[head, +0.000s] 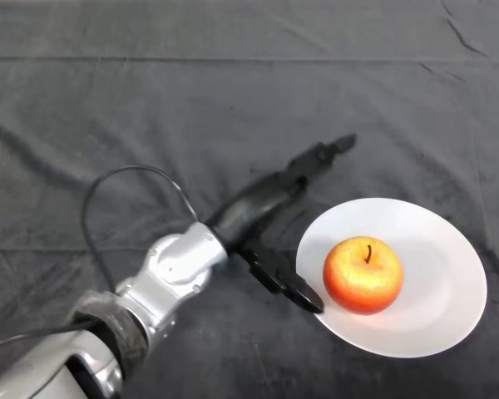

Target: Move the apple to the plate

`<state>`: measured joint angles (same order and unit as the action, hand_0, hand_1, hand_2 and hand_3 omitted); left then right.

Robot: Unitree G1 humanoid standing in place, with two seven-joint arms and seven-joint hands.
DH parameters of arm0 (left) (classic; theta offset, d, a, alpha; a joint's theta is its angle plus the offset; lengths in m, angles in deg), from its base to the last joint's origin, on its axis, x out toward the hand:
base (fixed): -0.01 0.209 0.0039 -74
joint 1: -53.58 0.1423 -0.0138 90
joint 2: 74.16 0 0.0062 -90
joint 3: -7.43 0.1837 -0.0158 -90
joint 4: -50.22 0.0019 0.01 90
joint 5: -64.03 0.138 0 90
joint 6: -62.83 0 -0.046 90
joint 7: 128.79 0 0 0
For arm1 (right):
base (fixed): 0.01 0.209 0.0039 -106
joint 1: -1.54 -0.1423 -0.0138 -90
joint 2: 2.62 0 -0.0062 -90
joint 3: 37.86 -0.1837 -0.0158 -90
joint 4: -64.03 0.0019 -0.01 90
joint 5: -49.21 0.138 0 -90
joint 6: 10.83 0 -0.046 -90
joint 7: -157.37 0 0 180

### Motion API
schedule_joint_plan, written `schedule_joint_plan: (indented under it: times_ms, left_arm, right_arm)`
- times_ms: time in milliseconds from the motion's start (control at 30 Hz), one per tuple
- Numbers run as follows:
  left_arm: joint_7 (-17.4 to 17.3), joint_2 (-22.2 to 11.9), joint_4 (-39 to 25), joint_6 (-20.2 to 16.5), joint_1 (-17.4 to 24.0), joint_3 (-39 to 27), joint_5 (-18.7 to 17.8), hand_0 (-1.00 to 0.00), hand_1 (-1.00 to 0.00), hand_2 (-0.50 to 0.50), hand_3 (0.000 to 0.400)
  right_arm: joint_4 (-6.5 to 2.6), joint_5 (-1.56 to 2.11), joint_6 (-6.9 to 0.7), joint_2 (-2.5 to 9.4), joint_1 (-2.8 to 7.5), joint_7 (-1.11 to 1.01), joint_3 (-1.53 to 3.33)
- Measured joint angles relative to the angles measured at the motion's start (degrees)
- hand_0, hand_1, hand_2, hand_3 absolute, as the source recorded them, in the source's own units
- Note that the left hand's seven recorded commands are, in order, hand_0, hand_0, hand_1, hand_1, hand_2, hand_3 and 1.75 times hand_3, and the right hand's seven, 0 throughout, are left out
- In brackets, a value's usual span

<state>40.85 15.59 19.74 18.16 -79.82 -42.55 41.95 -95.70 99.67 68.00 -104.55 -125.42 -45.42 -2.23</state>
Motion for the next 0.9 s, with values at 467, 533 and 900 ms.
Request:
schedule_joint_plan:
  times_ms: [467, 533, 900]
  left_arm:
    - [-2.76, -6.28, 3.71, 0.86, 3.8, -12.0, -2.61, 0.0, 0.0, 0.0, 0.0]
    - [-3.03, -7.26, 4.29, 0.84, 4.32, -14.08, -2.8, 0.0, 0.0, 0.0, 0.0]
    - [-2.28, -10.01, 6.2, -1.56, 4.59, -21.4, -5.17, 0.0, 0.0, 0.0, 0.0]
  right_arm:
    - [0.0, 0.0, 0.0, 0.0, 0.0, 0.0, 0.0]
    - [0.0, 0.0, 0.0, 0.0, 0.0, 0.0, 0.0]
    - [0.0, 0.0, 0.0, 0.0, 0.0, 0.0, 0.0]
